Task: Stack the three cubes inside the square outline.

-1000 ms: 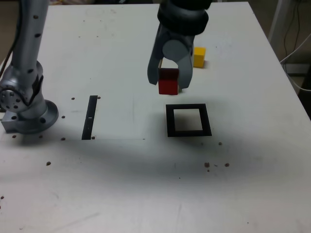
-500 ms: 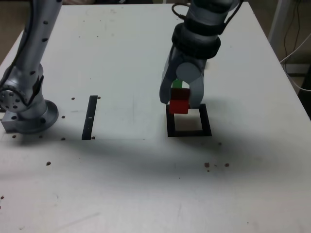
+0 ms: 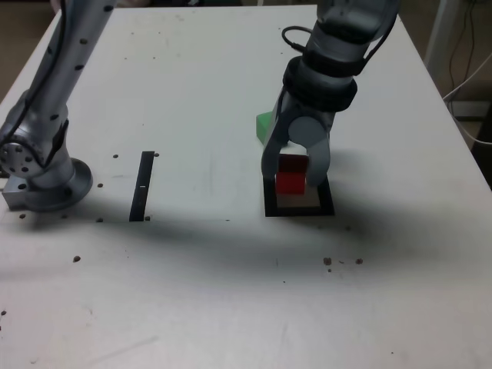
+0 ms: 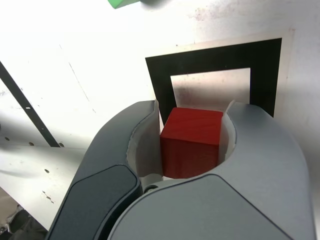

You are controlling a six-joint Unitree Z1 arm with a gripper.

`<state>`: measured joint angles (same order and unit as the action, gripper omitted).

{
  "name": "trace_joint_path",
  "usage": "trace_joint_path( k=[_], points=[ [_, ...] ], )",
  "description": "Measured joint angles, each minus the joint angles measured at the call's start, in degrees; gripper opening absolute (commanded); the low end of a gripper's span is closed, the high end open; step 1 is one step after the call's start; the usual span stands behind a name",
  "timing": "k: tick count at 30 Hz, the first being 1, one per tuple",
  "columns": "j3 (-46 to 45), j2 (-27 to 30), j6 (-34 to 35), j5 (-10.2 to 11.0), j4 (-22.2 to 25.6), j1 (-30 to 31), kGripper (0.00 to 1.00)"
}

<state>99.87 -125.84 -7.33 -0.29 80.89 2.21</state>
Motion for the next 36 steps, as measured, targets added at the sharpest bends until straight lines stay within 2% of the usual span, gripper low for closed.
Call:
trace_joint_path(
  k=[3,4,9,11,26,32,36],
  points=[
    [0.0,-0.8,-0.2,-0.2,-0.4,-0.3,0.35],
    [0.0,-0.8,-0.2,-0.2,-0.4,-0.3,0.42],
    [-0.1,-0.8,-1.3,-0.7,-1.2,-0.5,0.91],
    [-0.5,-0.9,-1.6,-0.9,-1.6,-0.6,0.99],
    [-2.8,-1.0,-1.9,-1.5,-3.0,-1.6,1.00],
    [-2.8,0.7,-1.9,-0.4,-2.9,-1.6,1.00],
    [-2.8,2.5,-1.9,1.0,-1.6,-1.6,1.00]
  ],
)
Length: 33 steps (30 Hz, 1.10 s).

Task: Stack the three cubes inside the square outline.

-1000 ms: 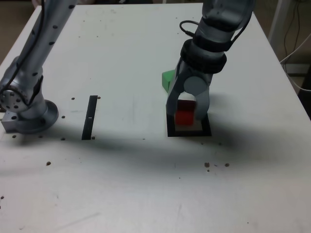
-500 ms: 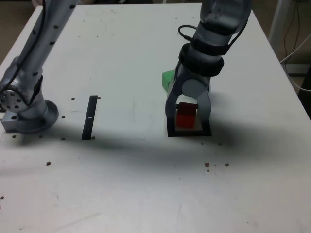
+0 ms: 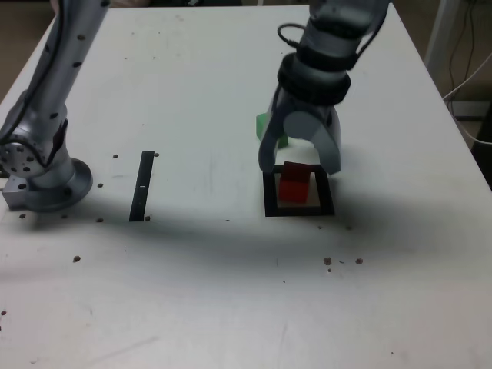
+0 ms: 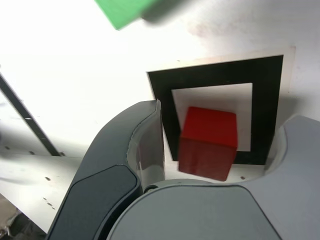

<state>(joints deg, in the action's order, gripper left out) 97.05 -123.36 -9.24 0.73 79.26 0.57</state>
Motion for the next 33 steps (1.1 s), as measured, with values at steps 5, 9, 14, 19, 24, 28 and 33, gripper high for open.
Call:
trace_joint_path(
  k=[5,9,14,19,24,28,33],
  points=[
    [0.4,2.7,-0.2,2.1,1.8,-0.9,1.00],
    [2.2,3.2,-2.5,3.4,3.0,-3.0,1.00],
    [5.0,3.2,-7.8,4.6,4.3,-6.9,1.00],
    [7.4,2.7,-13.4,4.7,5.0,-11.7,1.00],
    [10.6,0.7,-18.7,5.1,5.7,-16.6,1.00],
    [13.7,-1.1,-22.5,5.4,6.3,-19.0,1.00],
    [18.7,-3.7,-27.3,6.7,7.9,-22.5,1.00]
  ],
)
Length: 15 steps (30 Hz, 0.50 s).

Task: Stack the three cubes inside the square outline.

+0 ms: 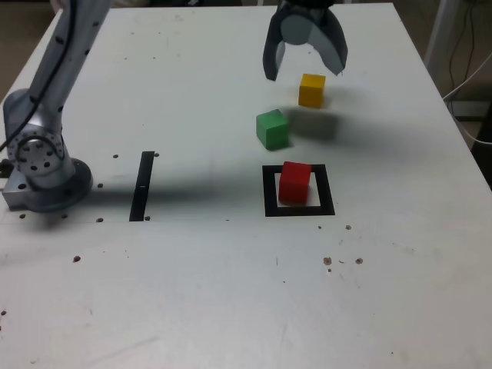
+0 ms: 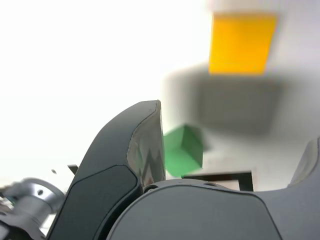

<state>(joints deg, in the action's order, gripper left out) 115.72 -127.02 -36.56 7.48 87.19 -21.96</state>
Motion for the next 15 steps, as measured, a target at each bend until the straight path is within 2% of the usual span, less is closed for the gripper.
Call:
trace_joint_path(
  k=[8,15],
  points=[
    [6.3,-4.5,-5.4,0.9,1.7,-2.6,0.99],
    [9.2,-8.6,-5.9,1.1,1.9,-3.0,0.97]
  ],
)
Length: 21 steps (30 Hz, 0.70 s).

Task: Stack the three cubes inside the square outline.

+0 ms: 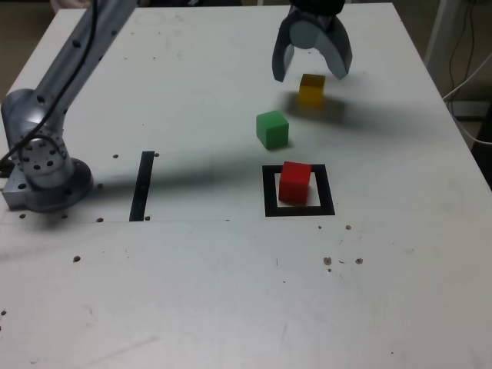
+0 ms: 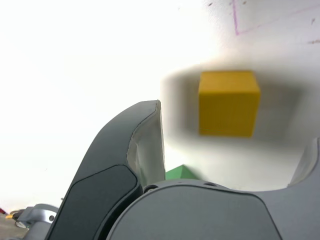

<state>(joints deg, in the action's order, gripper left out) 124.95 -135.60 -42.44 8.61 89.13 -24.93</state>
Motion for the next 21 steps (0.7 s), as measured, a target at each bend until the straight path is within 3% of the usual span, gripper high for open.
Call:
trace_joint_path(
  k=[6,9,18,21],
  points=[
    [1.5,-3.1,0.0,-0.5,0.2,-0.1,0.92],
    [1.8,-4.4,0.1,-0.6,0.2,-0.1,0.84],
    [2.5,-5.0,2.0,0.4,0.2,0.0,0.40],
    [2.6,-5.0,2.0,0.9,0.2,0.3,0.31]
  ],
)
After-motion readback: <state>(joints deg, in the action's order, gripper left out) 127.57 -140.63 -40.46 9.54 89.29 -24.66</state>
